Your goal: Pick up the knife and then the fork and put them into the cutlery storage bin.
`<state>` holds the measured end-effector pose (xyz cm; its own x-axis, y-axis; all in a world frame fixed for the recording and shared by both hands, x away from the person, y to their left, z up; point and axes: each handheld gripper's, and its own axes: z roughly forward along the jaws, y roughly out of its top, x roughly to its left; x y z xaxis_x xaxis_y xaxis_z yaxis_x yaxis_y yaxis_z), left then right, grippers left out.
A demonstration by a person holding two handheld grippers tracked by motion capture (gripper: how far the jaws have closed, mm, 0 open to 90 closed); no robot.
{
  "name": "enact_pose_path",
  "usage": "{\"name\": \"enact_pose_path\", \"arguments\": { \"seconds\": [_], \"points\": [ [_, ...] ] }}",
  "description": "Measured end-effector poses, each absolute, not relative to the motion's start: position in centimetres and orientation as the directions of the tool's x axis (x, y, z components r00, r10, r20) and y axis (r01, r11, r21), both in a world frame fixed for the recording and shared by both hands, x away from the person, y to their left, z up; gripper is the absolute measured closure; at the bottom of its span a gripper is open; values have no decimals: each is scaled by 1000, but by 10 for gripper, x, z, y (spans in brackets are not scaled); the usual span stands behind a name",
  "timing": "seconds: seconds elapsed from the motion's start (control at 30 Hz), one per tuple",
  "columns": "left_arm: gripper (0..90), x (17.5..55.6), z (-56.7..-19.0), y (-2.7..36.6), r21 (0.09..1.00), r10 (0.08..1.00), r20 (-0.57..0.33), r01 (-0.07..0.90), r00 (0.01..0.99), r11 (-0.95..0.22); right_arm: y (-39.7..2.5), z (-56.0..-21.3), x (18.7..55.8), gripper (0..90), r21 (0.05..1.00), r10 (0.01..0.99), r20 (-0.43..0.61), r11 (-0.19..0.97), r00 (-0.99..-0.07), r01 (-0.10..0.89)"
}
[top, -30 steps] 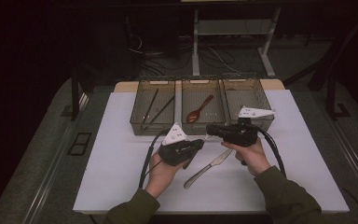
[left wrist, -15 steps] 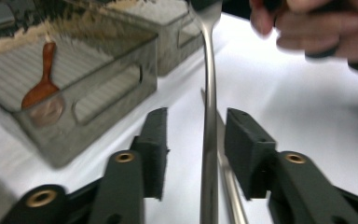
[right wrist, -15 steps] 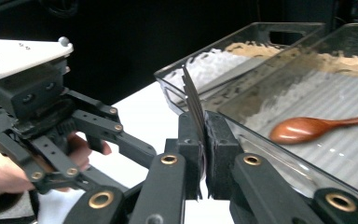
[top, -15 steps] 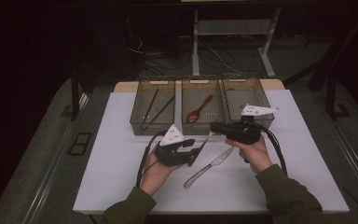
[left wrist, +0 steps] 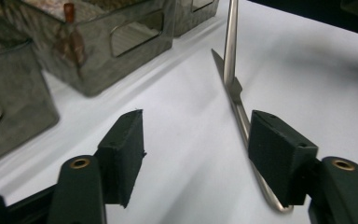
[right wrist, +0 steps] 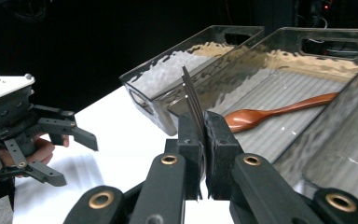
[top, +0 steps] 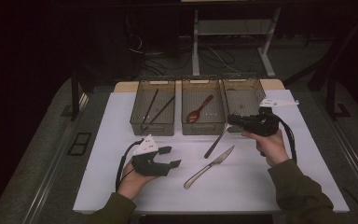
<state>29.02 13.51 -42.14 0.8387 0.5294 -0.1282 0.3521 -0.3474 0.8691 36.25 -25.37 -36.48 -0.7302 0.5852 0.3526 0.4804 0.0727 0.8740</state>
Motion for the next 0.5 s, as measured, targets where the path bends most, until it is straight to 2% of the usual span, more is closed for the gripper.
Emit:
{"name": "enact_pose_path", "arguments": {
  "seconds": [0.5],
  "points": [
    [141,279,-434,155,872,545,-122,352,829,-340,-304,-323,392,851,885,648,340,23,-681,464]
  ]
}}
